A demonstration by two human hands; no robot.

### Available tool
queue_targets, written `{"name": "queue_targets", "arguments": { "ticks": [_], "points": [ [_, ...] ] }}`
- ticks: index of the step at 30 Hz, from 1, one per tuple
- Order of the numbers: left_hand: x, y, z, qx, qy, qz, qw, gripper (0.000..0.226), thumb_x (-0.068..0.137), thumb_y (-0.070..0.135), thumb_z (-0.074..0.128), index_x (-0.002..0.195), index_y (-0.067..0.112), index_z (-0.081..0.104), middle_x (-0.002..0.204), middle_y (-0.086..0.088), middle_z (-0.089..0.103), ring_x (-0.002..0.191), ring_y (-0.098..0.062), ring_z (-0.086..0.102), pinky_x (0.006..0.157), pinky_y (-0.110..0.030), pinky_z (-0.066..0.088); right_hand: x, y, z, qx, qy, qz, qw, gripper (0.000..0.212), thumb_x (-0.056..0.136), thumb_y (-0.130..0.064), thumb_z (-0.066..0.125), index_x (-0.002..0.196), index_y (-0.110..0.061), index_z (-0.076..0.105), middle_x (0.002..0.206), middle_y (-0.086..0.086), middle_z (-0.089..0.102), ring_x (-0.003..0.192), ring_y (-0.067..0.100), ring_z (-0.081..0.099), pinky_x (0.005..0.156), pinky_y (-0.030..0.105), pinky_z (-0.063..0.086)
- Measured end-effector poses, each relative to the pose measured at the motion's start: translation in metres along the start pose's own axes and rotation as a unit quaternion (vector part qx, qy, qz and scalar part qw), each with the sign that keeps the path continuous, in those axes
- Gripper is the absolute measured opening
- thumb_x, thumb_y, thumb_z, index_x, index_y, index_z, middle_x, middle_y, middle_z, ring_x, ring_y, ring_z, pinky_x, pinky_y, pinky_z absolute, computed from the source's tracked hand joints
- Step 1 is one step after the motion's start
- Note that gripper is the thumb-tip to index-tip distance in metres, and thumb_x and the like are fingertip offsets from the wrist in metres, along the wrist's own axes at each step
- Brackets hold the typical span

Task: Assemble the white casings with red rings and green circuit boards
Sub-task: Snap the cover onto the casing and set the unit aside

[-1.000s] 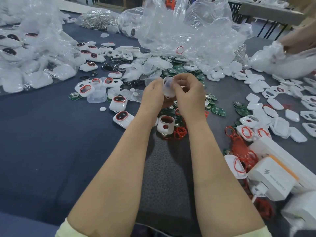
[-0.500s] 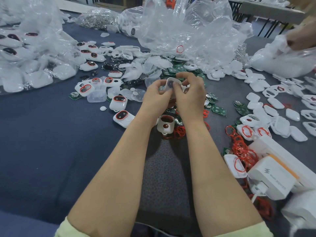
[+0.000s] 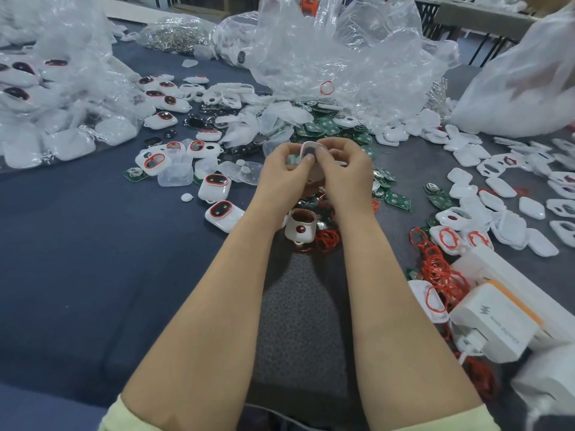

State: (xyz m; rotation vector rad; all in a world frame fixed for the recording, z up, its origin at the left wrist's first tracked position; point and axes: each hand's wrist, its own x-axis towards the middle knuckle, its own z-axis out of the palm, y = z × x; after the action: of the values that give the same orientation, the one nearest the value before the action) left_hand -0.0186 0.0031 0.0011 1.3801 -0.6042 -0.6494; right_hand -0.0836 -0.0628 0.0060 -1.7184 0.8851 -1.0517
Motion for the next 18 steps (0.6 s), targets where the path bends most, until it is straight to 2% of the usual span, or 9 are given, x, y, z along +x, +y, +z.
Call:
{"name": "queue_targets", "arguments": {
  "ticks": [2, 4, 6, 9, 11, 14, 18],
  "points": [
    [0.002, 0.000, -0.002, -0.015, 0.028, 0.003, 0.999, 0.014, 0.097, 0.009, 0.053, 0.110, 0.009, 0.055, 0.100, -0.014, 0.067, 0.084, -0.022, 0.070, 0.074, -0.036, 0.061, 0.001, -0.001, -0.001, 0.032, -0.007, 0.011, 0.999, 0.008, 0.091, -0.024, 0.062, 0.093, -0.020, 0.068, 0.092, 0.002, 0.068, 0.089, 0.019, 0.063, 0.082, 0.036, 0.054],
    [0.003, 0.002, -0.005, -0.072, 0.065, 0.001, 0.995, 0.018, 0.097, 0.005, 0.051, 0.115, 0.005, 0.054, 0.104, -0.015, 0.065, 0.072, -0.015, 0.071, 0.064, -0.025, 0.059, 0.003, -0.001, -0.004, 0.040, 0.013, 0.021, 0.999, 0.018, 0.095, -0.026, 0.057, 0.103, -0.014, 0.068, 0.097, 0.005, 0.068, 0.091, 0.015, 0.061, 0.079, 0.028, 0.051],
    [0.004, 0.005, -0.011, -0.127, 0.123, -0.002, 0.984, 0.013, 0.098, 0.004, 0.049, 0.105, 0.011, 0.058, 0.105, -0.014, 0.065, 0.064, -0.012, 0.071, 0.059, -0.018, 0.055, 0.005, -0.001, -0.008, 0.020, 0.048, 0.026, 0.998, 0.017, 0.096, -0.020, 0.054, 0.104, -0.015, 0.067, 0.099, 0.005, 0.068, 0.090, 0.013, 0.060, 0.077, 0.024, 0.047],
    [0.007, 0.008, -0.018, -0.192, 0.196, 0.004, 0.961, 0.024, 0.099, 0.004, 0.046, 0.088, 0.022, 0.057, 0.098, -0.013, 0.067, 0.058, -0.010, 0.069, 0.056, -0.018, 0.054, 0.004, -0.001, -0.012, -0.035, 0.064, 0.026, 0.997, 0.018, 0.090, -0.009, 0.051, 0.095, -0.018, 0.067, 0.087, -0.003, 0.065, 0.078, 0.011, 0.058, 0.070, 0.024, 0.045],
    [0.008, 0.008, -0.020, -0.218, 0.223, 0.005, 0.950, 0.022, 0.100, 0.004, 0.045, 0.090, 0.020, 0.056, 0.096, -0.013, 0.068, 0.057, -0.009, 0.069, 0.057, -0.019, 0.055, 0.003, -0.002, -0.013, -0.103, 0.036, 0.013, 0.994, 0.019, 0.087, -0.007, 0.051, 0.091, -0.017, 0.067, 0.080, -0.006, 0.061, 0.075, 0.012, 0.057, 0.067, 0.023, 0.042],
    [0.011, 0.006, -0.021, -0.250, 0.245, -0.001, 0.937, 0.014, 0.100, 0.005, 0.043, 0.106, 0.012, 0.054, 0.091, -0.011, 0.068, 0.057, -0.009, 0.069, 0.058, -0.020, 0.055, 0.000, -0.004, -0.012, -0.215, -0.039, -0.004, 0.976, 0.015, 0.086, -0.010, 0.055, 0.093, -0.015, 0.067, 0.079, -0.005, 0.059, 0.077, 0.013, 0.056, 0.066, 0.021, 0.039],
    [0.012, 0.006, -0.021, -0.291, 0.246, -0.015, 0.924, 0.014, 0.100, 0.004, 0.043, 0.110, 0.008, 0.052, 0.086, -0.008, 0.066, 0.056, -0.009, 0.069, 0.056, -0.018, 0.054, -0.006, -0.007, -0.008, -0.240, -0.120, -0.027, 0.963, 0.010, 0.084, -0.020, 0.065, 0.092, -0.015, 0.068, 0.079, -0.005, 0.059, 0.083, 0.015, 0.059, 0.077, 0.030, 0.050]
  ]
}}
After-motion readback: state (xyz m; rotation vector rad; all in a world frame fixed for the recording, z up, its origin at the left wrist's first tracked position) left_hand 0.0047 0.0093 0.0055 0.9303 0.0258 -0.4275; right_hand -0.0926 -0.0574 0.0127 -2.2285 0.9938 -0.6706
